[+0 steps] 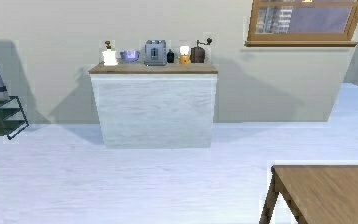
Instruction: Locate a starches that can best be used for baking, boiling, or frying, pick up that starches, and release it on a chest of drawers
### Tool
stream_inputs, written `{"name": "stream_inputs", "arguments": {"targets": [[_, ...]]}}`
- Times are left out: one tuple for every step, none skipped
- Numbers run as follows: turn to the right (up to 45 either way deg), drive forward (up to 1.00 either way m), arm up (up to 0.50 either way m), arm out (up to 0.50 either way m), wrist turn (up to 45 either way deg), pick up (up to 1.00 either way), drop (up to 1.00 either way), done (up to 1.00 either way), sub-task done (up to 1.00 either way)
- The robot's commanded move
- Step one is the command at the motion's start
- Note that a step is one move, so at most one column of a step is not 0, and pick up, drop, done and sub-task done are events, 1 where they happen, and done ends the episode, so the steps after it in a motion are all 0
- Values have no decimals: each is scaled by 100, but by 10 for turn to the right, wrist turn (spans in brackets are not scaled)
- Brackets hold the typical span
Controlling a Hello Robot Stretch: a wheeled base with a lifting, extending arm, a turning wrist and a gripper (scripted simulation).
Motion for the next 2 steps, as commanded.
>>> {"name": "stream_inputs", "arguments": {"targets": [[0,0,0,0,30,0,0,0,0],[0,0,-30,0,0,0,0,0,0]]}}
